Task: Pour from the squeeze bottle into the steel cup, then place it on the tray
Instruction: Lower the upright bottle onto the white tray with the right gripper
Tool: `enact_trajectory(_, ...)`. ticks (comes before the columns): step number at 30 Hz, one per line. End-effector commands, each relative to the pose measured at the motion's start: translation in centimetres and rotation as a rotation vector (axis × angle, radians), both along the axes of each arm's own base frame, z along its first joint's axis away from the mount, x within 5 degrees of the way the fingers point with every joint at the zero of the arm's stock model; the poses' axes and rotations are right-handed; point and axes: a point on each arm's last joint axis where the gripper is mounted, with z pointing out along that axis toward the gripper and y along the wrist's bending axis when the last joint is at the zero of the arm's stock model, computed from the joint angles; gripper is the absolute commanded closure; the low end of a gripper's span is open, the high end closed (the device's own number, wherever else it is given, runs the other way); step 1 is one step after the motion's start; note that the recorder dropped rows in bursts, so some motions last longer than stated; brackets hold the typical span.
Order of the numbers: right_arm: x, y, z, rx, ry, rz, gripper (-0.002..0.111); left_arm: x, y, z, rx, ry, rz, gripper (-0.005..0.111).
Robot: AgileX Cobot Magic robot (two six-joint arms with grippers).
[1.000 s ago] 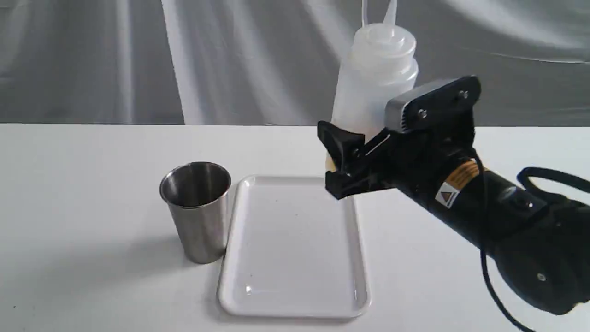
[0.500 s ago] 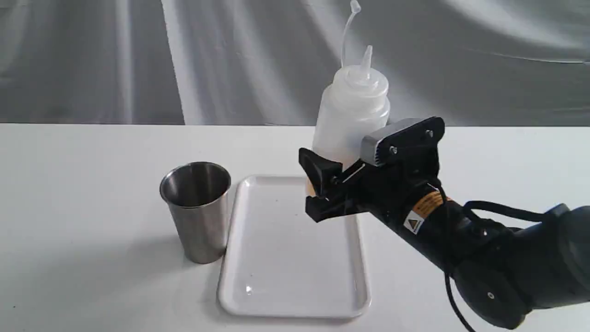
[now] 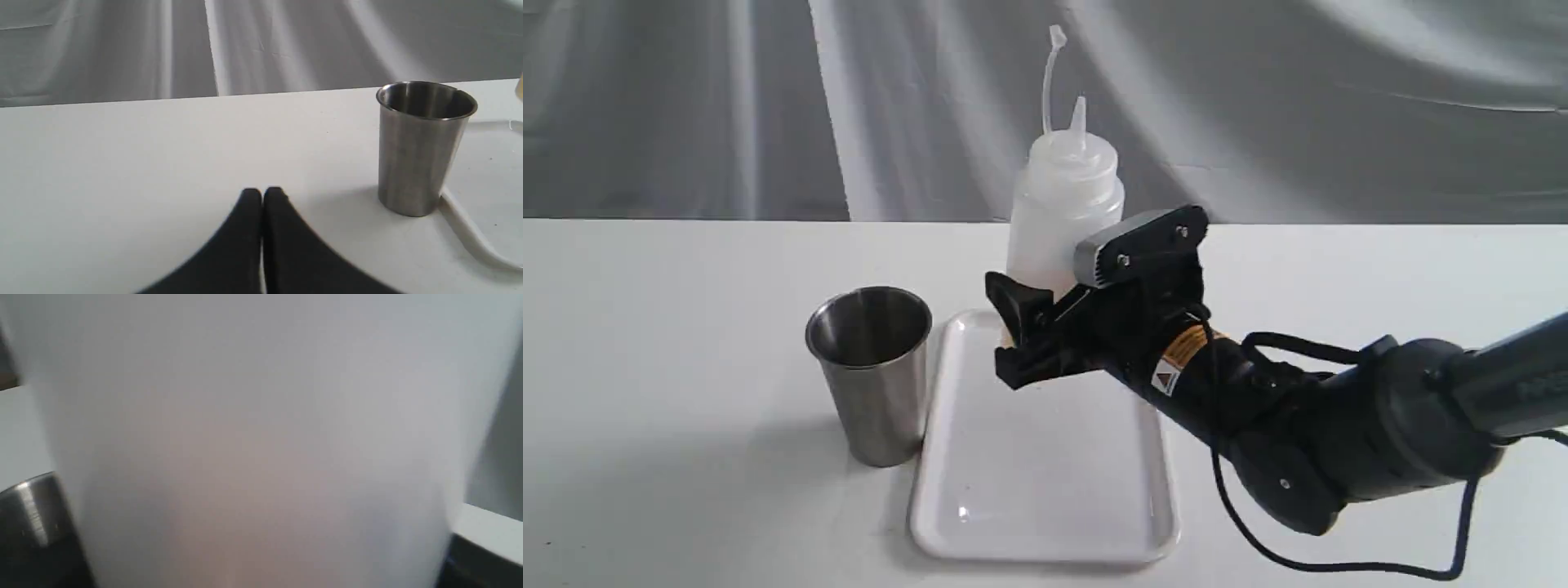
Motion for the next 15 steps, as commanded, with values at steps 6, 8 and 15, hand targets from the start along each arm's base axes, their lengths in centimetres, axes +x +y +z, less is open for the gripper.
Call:
enact_trajectory(6, 0.6, 1.2, -0.8, 0.041, -0.037, 0.014, 0.108, 0.0, 0.0, -0.1, -0.002, -0.006, -0.005, 0.107)
enact_trajectory(8, 0.6, 1.2, -1.7, 0.035, -0.021, 0.014, 0.108, 0.0, 0.0, -0.1, -0.002, -0.006, -0.005, 0.107)
enact_trajectory(15, 0.6, 1.3, -3.4, 0.036, -0.01, 0.017, 0.108, 0.0, 0.0, -0.1, -0.002, -0.006, -0.005, 0.107)
